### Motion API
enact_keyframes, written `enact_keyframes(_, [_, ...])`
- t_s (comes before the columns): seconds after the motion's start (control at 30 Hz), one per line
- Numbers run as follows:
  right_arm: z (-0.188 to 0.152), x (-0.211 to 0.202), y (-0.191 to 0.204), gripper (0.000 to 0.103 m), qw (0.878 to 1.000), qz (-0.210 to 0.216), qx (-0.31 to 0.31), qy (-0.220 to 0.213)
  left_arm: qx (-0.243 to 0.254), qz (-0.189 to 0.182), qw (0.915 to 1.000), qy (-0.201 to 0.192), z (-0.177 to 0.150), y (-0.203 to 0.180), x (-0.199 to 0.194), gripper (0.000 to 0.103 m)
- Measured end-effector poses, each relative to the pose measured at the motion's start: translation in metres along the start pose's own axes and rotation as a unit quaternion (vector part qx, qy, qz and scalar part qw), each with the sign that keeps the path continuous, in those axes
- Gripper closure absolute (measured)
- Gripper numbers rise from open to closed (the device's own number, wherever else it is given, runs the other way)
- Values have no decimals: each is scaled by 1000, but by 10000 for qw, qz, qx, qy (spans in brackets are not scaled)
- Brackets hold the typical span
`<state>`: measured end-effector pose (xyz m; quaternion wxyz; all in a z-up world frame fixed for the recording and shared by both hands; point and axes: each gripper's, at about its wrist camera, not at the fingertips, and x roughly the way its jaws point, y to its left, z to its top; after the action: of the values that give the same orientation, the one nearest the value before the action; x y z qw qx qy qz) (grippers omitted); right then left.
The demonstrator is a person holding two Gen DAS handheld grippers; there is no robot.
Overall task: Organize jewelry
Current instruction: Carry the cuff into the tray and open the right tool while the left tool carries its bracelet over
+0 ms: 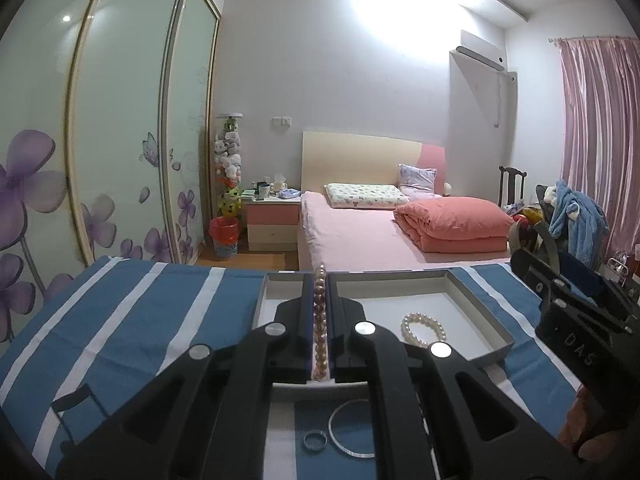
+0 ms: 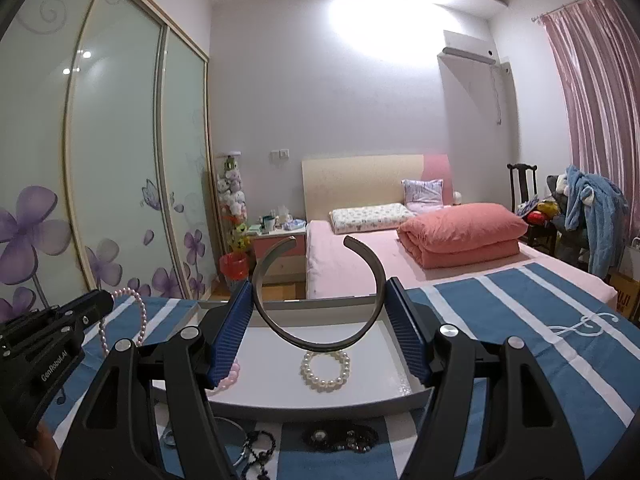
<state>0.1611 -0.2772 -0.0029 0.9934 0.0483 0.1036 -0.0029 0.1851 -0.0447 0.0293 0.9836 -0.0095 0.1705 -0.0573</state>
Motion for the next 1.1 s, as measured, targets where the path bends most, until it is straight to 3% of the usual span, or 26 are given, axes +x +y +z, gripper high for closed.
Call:
enact_keyframes(0.43, [-16, 70, -14, 36, 9951, 35, 133, 981, -15, -176, 9980, 611, -4, 1, 83, 97])
enact_keyframes(0.67, [-32, 105, -12, 36, 9828, 145, 221, 1827, -91, -196, 9943, 1042, -16, 5, 116, 97])
enact_keyframes(0.9, [-39, 124, -11, 35, 9727, 167, 215, 2303, -131, -255, 9901, 1377, -25, 5, 136, 96])
enact_keyframes(0.97, [-42, 127, -10, 34, 9694, 222, 222, 2433, -195, -277, 9887, 1460, -27, 7, 140, 91])
enact_keyframes(1.03, [-42, 122, -10, 30, 9699, 213, 210, 2417, -250, -233, 9887, 1459, -27, 9, 140, 73])
enact_keyframes(1.1, [-40, 118, -14, 30, 9716, 191, 216, 2348, -302, -170, 9896, 1394, -25, 14, 135, 73])
